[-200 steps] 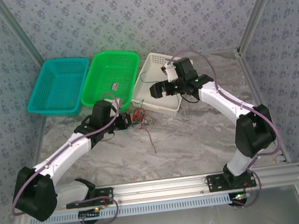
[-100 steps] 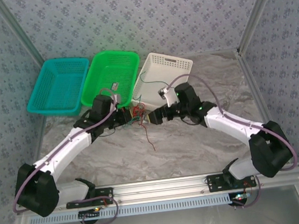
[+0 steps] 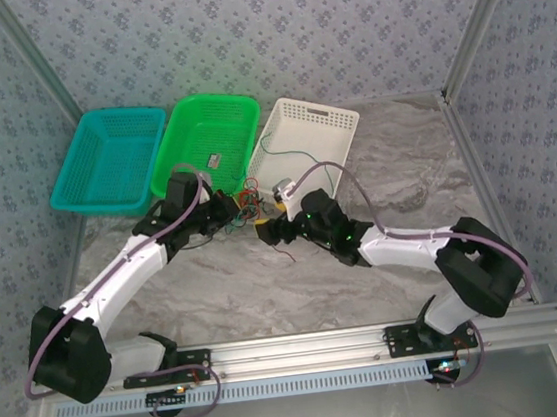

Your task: Untangle the cables

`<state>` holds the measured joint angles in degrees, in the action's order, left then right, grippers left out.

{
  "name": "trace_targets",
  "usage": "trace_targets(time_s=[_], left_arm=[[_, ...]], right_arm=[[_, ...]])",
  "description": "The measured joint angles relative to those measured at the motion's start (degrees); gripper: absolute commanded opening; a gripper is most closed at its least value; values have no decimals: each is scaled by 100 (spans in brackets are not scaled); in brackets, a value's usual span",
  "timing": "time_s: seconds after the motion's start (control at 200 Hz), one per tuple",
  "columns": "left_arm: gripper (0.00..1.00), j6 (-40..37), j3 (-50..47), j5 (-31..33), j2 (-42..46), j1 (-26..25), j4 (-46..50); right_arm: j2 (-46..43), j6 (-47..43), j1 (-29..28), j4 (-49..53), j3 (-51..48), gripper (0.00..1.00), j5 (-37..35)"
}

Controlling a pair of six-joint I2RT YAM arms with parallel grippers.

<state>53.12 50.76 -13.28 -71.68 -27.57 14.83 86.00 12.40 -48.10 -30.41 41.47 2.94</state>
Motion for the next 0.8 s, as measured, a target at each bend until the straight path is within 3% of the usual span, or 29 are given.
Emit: trace_targets(time_s=[0.21, 0.36, 0.44, 0.665, 0.799], left_arm=[[0, 59, 0, 28, 0, 0, 0], [0, 61, 0, 48, 0, 15, 0], [0, 61, 0, 48, 0, 15, 0], [0, 59, -2, 48, 0, 22, -4], [0, 59, -20, 66, 0, 48, -17]], right_arm=[[396, -31, -70, -282, 153, 44, -267], [476, -2, -98, -396, 210, 51, -380], [483, 17, -122, -415, 258, 49, -404], [490, 7, -210, -428, 321, 16, -612], [479, -122, -221, -358, 321, 3, -702]])
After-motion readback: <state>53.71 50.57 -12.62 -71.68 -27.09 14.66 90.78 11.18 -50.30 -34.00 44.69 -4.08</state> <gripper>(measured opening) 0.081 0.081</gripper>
